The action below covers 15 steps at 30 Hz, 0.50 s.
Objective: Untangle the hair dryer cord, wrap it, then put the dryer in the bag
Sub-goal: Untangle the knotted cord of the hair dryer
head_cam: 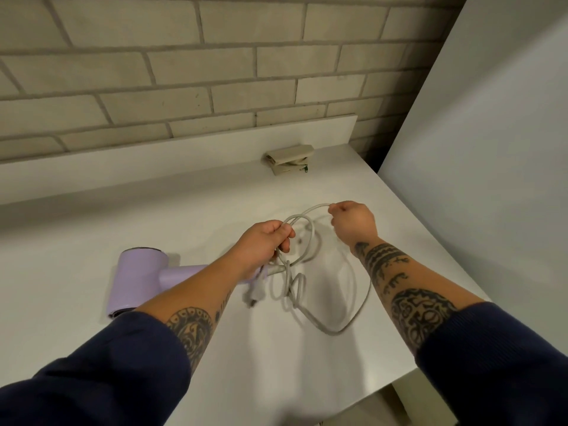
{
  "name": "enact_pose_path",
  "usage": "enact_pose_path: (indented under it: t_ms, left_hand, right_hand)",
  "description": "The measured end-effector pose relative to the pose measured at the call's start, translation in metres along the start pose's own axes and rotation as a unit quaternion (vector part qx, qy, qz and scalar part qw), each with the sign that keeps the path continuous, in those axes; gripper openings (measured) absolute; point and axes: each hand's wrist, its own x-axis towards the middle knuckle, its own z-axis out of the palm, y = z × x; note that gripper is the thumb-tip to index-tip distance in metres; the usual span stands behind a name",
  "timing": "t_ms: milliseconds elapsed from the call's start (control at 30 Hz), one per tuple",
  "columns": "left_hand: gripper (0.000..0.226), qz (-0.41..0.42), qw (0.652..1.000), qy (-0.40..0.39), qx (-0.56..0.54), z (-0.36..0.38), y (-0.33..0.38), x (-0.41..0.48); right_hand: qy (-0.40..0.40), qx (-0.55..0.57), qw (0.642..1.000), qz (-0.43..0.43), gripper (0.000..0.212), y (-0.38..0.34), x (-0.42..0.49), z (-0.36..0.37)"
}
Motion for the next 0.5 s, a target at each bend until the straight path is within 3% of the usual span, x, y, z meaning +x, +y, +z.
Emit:
enact_pose_path:
  t_ms: [67,167,267,367,500]
  left_hand:
    - [0.028,0.009,1.0,0.002,0.022,0.001,0.0,0.0]
    - [0.029,0.005,1.0,0.003,0.028,0.001,0.0,0.002]
    - [0.03,-0.003,1.0,0.0,0.011,0.003,-0.001,0.003]
    - [0.027,-0.004,1.0,-0.001,-0.018,0.004,-0.001,0.002]
    - [0.028,-0.001,0.999,-0.01,-0.033,0.003,0.0,-0.001]
  right_hand:
    - [-0.006,-0.029,0.999,0.023,0.041,0.006,-0.001,0.003]
    - [-0.01,-0.159,0.987,0.012,0.033,0.01,-0.009,0.007]
    - [-0.017,-0.205,0.969,-0.134,0.04,0.009,-0.019,0.01]
    - [-0.092,-0.218,0.931,-0.279,0.036,-0.002,-0.027,0.012]
    - [-0.096,-0.248,0.916,-0.301,0.025,-0.01,-0.026,0.013]
